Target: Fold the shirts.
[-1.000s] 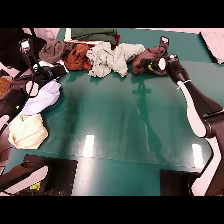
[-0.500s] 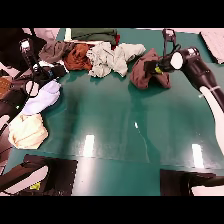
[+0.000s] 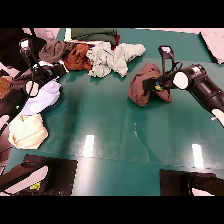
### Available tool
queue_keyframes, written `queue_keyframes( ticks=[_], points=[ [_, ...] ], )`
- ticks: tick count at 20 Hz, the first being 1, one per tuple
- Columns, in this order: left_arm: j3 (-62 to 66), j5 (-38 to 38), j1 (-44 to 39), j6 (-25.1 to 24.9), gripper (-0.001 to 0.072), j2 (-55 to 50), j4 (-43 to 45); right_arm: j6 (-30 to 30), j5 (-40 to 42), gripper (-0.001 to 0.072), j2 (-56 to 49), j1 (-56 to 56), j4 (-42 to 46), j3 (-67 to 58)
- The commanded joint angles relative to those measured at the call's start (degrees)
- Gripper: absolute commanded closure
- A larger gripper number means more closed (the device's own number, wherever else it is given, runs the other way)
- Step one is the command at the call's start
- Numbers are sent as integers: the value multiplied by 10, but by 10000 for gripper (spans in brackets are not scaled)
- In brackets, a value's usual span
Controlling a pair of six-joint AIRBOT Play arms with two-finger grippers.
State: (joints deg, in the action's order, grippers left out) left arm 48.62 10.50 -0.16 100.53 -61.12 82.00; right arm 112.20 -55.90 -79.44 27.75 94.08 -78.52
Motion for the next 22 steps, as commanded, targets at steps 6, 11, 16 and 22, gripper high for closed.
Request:
queue_keyframes(
  ticks=[6,11,16,22],
  points=[
    [4,6,1,0,299,27,1,4,-103,679,61,15,-1,43],
    [7,-37,1,0,299,45,0,30,-86,679,145,91,-89,170],
    [7,-45,1,0,299,45,0,33,-28,678,191,159,-167,238],
    [7,-82,1,1,299,45,-2,53,-32,1,207,123,-160,212]
  ],
)
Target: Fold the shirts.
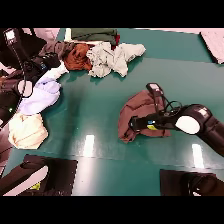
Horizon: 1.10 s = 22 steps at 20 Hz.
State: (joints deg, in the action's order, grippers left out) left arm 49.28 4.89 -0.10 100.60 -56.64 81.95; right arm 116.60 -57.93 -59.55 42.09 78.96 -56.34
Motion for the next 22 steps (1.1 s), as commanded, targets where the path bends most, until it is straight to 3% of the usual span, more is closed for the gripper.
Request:
queue_keyframes(
  ticks=[1,3,5,7,8,10,13,15,18,20,22],
  points=[
    [1,-29,0,-1,299,0,-1,8,-28,1,7,-40,-9,-19],
    [1,-26,0,7,299,0,-10,-18,-66,1,7,-92,-9,-37],
    [7,56,0,34,298,7,-45,-66,-116,3,8,-155,-9,-47],
    [25,230,-1,30,298,6,-64,-121,-151,6,7,-233,-10,-46],
    [28,321,-6,1,297,6,-80,-141,-158,7,8,-269,-14,-46],
    [28,430,-30,-67,300,6,-90,-161,-160,7,9,-334,-15,-46],
    [28,462,-46,-64,300,1,-120,-189,-164,7,9,-400,-15,-46],
    [28,457,-46,-71,281,1,-184,-212,-182,7,9,-425,-14,-46],
    [29,475,-46,-266,282,-10,-386,-232,-199,8,9,-443,-15,-46],
    [31,503,-50,-292,280,-48,-453,-233,-191,8,9,-443,-14,-46],
    [43,531,-73,-383,279,-100,-497,-233,-192,8,9,-443,-15,-46]
  ],
)
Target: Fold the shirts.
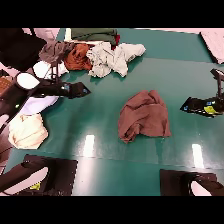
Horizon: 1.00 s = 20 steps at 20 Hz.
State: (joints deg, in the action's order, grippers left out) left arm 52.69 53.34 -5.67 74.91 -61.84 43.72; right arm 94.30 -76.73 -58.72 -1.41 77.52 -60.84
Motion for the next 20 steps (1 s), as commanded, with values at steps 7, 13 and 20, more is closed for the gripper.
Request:
queue_keyframes(
  ticks=[7,13,20],
  points=[
    [119,52,-40,-110,50,-259,-186,-9,-41,8,0,-8,0,-1],
    [199,38,-121,-151,50,-377,-189,5,-47,9,0,-8,0,-1],
    [301,49,-182,-160,51,-452,-207,9,-58,33,0,-8,0,-1]
  ],
)
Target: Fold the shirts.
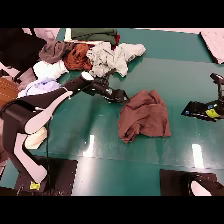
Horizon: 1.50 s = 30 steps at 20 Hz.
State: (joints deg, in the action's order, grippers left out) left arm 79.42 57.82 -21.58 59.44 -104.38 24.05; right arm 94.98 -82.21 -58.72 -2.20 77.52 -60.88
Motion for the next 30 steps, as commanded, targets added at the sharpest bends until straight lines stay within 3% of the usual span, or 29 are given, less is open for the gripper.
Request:
queue_keyframes(
  ticks=[1,2,3,4,5,6,9,13,18,25,30],
  points=[
    [40,5,-29,-8,51,-31,-10,2,-3,39,0,0,0,0],
    [43,3,-34,-13,53,-31,-12,2,-3,40,0,0,0,0],
    [44,0,-36,-15,165,-31,-14,2,-3,40,0,0,1,0],
    [44,-7,-37,-14,330,-31,-14,2,-3,39,0,0,2,0],
    [44,-19,-37,-14,572,-31,-14,2,-3,40,0,0,2,0],
    [44,-34,-37,-14,680,-31,-14,1,-3,39,0,0,2,0],
    [47,-49,-34,-14,683,-28,-19,0,-3,39,0,0,7,0],
    [55,64,3,-7,684,2,2,-23,15,39,-10,-9,-4,36],
    [54,132,21,65,685,56,219,-151,111,39,-93,-116,-248,149],
    [54,143,20,68,684,57,203,-255,198,39,-220,-70,-352,137],
    [54,142,20,68,684,57,203,-265,173,59,-282,-1,-356,76]
  ],
)
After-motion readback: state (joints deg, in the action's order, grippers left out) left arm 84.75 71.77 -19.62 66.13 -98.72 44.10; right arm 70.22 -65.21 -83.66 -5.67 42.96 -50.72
